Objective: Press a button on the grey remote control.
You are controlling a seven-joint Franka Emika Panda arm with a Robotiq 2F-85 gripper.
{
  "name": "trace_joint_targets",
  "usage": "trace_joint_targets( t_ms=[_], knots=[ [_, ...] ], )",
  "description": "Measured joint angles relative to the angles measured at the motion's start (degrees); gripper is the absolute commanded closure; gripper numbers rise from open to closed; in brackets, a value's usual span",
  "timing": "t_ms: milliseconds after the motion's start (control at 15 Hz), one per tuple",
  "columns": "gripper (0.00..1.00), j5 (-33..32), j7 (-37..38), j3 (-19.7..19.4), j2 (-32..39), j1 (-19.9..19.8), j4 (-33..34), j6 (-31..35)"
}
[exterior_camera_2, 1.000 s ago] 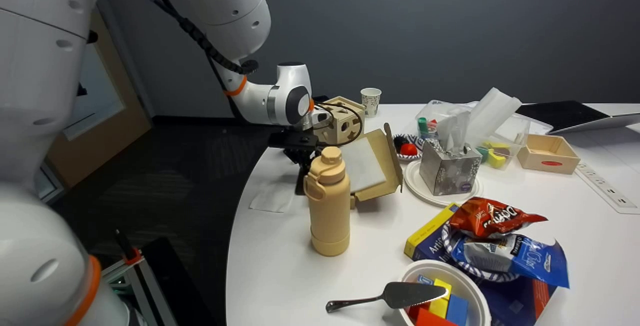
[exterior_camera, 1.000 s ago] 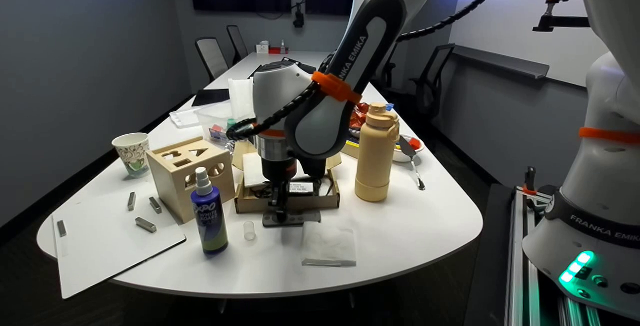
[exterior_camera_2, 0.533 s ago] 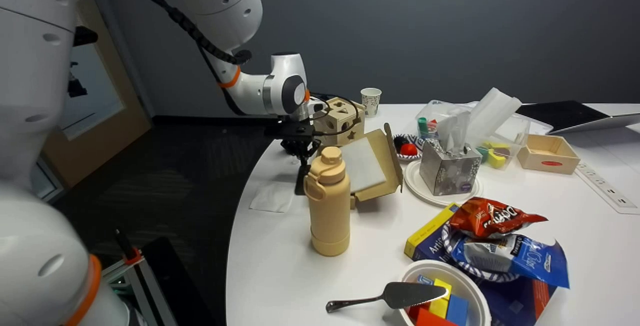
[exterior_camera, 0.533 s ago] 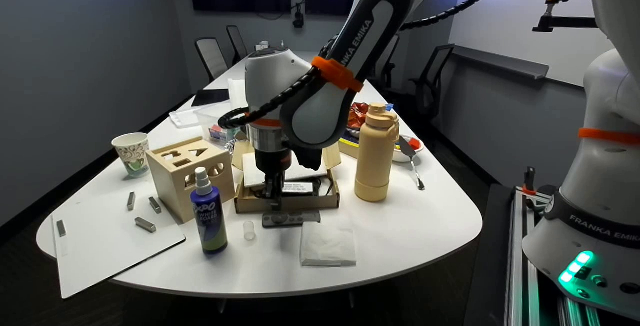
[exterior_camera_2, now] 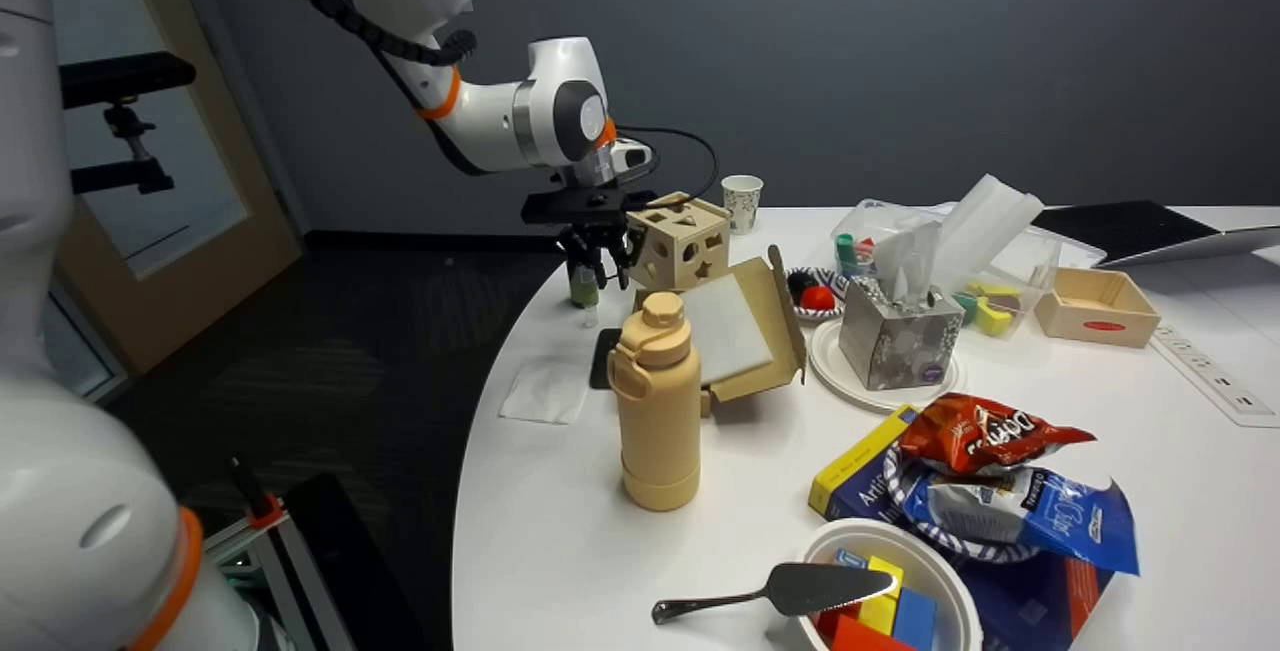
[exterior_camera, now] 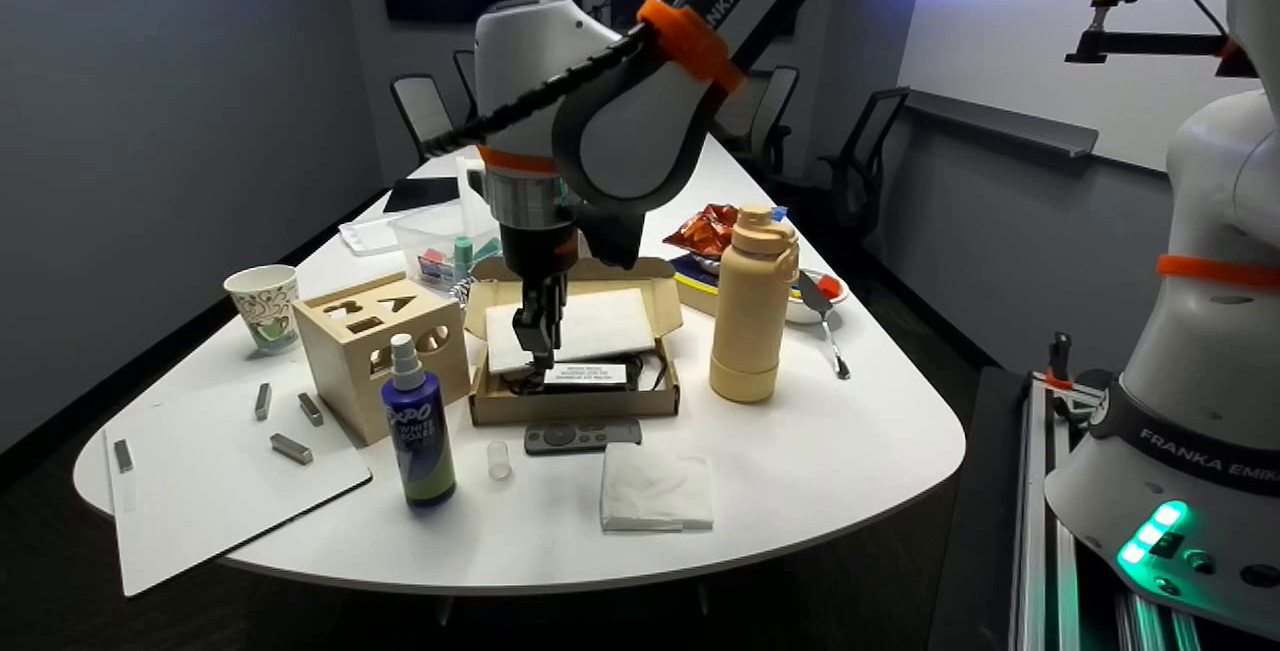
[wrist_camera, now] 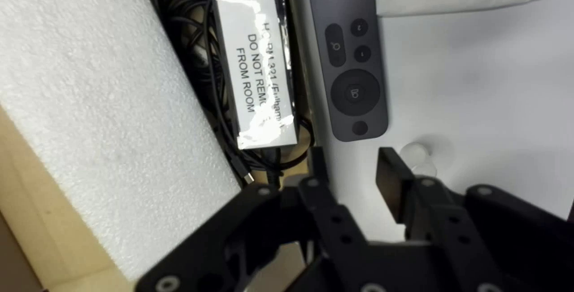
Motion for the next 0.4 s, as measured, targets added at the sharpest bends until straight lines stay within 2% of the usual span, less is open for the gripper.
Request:
trace_joint_targets(
  t_ms=[267,400],
  knots=[
    [0.03,-0.2,0.3,0.4,-3.4,0.0,0.0,-3.1],
    [0.00,-0.6,0.7,0.7,-4.7,0.0,0.0,-4.2]
  ],
)
